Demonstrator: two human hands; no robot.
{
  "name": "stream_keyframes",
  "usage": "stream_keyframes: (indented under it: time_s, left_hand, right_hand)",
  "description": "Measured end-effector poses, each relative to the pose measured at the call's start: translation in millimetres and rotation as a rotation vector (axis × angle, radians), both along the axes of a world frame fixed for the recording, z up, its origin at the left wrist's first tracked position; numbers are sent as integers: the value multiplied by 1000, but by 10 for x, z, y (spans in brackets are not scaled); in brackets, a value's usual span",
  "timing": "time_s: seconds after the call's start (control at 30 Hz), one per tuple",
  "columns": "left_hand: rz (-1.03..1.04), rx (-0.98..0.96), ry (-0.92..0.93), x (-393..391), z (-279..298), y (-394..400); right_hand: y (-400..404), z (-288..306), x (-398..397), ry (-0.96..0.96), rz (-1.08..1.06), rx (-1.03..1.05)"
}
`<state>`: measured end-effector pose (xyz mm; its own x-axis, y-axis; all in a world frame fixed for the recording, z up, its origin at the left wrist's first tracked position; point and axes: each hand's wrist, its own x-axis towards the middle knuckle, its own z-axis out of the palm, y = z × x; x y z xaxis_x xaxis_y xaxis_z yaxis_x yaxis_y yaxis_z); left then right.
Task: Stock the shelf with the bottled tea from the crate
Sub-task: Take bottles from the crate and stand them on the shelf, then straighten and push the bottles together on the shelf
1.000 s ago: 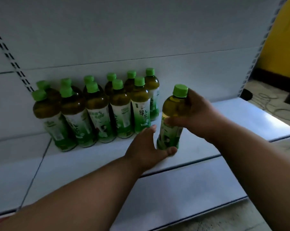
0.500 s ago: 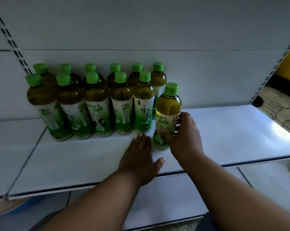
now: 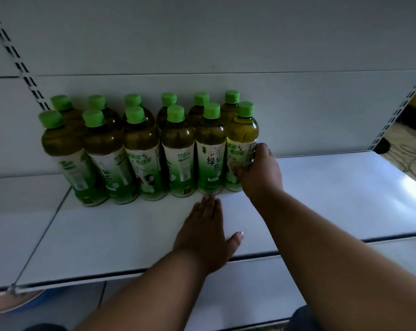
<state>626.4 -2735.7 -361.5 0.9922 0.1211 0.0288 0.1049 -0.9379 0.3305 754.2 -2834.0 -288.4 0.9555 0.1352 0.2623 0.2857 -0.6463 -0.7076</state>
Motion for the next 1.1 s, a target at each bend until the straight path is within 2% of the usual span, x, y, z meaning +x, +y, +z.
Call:
stream_keyframes:
  time_s: [0.2, 0.37, 0.5, 0.77, 0.93, 1.1]
  left_hand:
    - [8, -67, 34, 2, 14, 21]
    - [42, -248, -15, -49, 106, 137]
    - [120, -203, -123, -326, 293, 418]
    - [328, -167, -186, -1323, 724, 1206]
    - [467, -197, -187, -1739, 539, 1788]
    - [510, -210, -90, -1658, 245, 2360]
  right_hand:
    - [-31, 56, -107, 83, -21, -22]
    - [20, 39, -619, -35, 50, -46]
    - [152, 166, -1020, -110, 144, -102]
    - [787, 760, -1701, -143, 440, -187]
    - [1354, 842, -1966, -154, 541, -165]
    - [1985, 993, -1842, -269, 582, -224]
